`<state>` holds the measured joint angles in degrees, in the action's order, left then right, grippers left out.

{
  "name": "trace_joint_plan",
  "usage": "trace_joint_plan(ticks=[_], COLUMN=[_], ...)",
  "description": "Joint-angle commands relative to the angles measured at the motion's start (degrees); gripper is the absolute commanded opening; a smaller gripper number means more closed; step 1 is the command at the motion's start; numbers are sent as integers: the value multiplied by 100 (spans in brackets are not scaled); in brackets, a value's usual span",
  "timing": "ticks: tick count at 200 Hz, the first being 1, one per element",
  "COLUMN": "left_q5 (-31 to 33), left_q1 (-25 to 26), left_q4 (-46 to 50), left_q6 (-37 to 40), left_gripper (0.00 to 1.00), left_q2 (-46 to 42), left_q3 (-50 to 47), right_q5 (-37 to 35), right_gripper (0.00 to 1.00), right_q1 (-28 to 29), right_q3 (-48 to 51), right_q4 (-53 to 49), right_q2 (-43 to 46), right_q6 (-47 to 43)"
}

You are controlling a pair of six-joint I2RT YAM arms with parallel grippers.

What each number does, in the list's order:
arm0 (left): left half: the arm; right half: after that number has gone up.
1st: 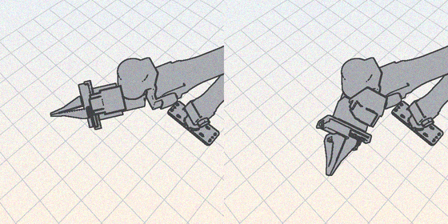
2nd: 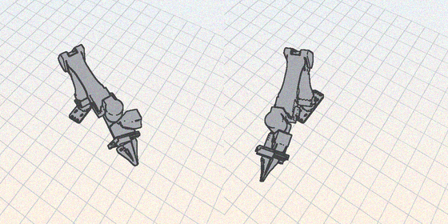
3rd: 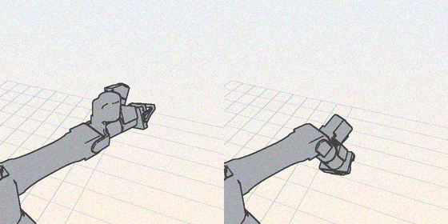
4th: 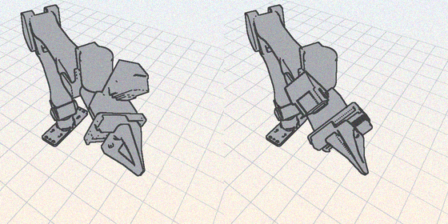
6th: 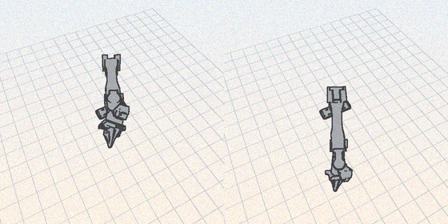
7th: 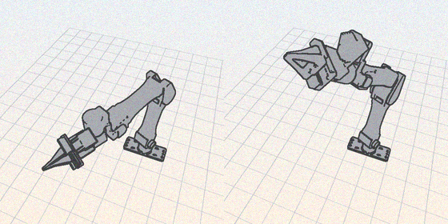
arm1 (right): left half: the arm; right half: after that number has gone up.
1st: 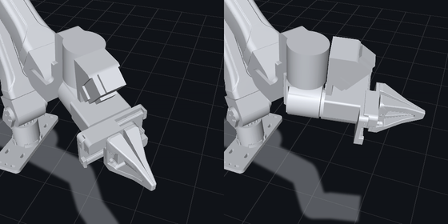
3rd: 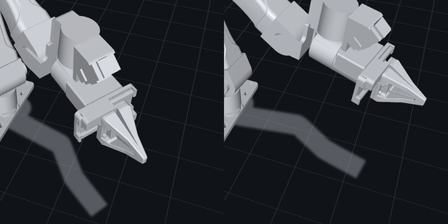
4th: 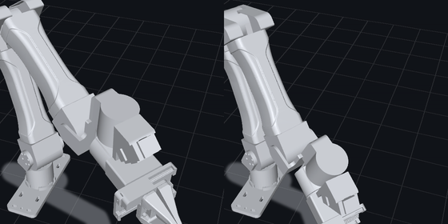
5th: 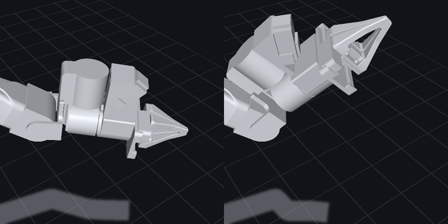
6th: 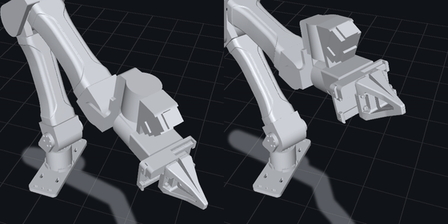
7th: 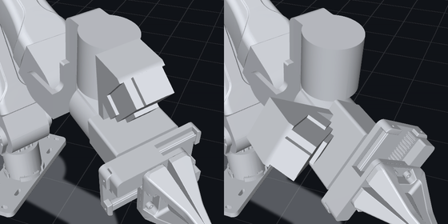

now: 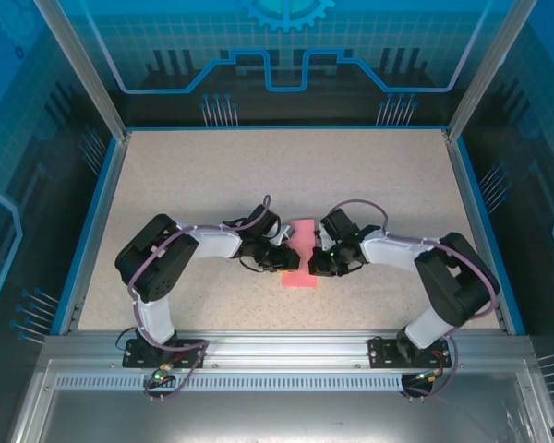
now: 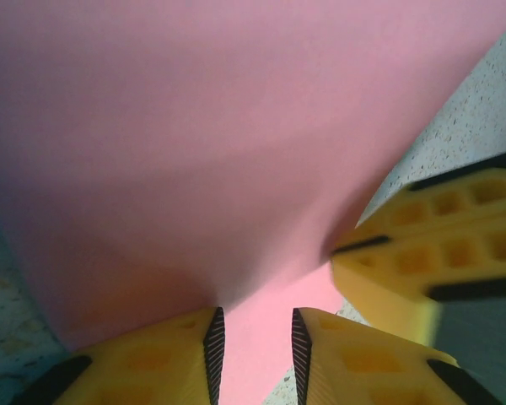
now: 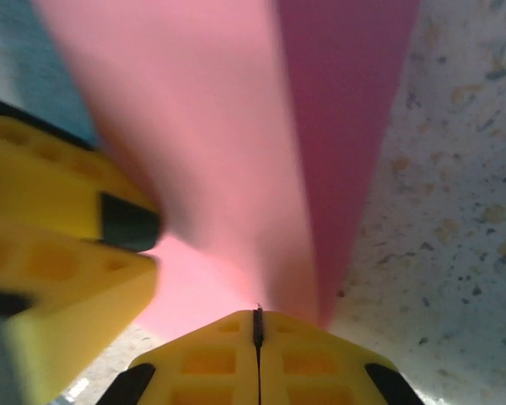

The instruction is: Fold a paper plane with a square sheet of paper (fold left side to right side)

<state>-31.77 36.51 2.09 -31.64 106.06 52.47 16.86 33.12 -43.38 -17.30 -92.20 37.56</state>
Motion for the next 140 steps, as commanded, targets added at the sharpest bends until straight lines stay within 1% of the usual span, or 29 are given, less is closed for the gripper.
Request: trace_joint_plan(ticks=[1, 19, 31, 51, 107, 140], left_q5=[189, 119, 89, 126, 307, 493], left_q1=[68, 61, 55, 32, -73, -118], left_q4=[90, -20, -68, 17, 263, 340], left_q6=[-154, -291, -364, -340, -162, 16], left_gripper=[31, 32, 34, 35, 34, 34], left_q2=[114, 60, 26, 41, 569, 707], left_q3=[93, 192, 279, 489, 1011, 1088], right_q5=[-76, -266, -461, -673, -779, -842], right_gripper=[5, 5, 4, 4, 4, 4], right_q1=[106, 107, 107, 100, 61, 26], right_q3=[-57, -74, -107, -170, -206, -182], right_q4=[-136, -354, -561, -785, -888, -953], right_q2=[-313, -442, -481, -552, -616, -597], right_q6=[91, 104, 70, -44, -122, -168])
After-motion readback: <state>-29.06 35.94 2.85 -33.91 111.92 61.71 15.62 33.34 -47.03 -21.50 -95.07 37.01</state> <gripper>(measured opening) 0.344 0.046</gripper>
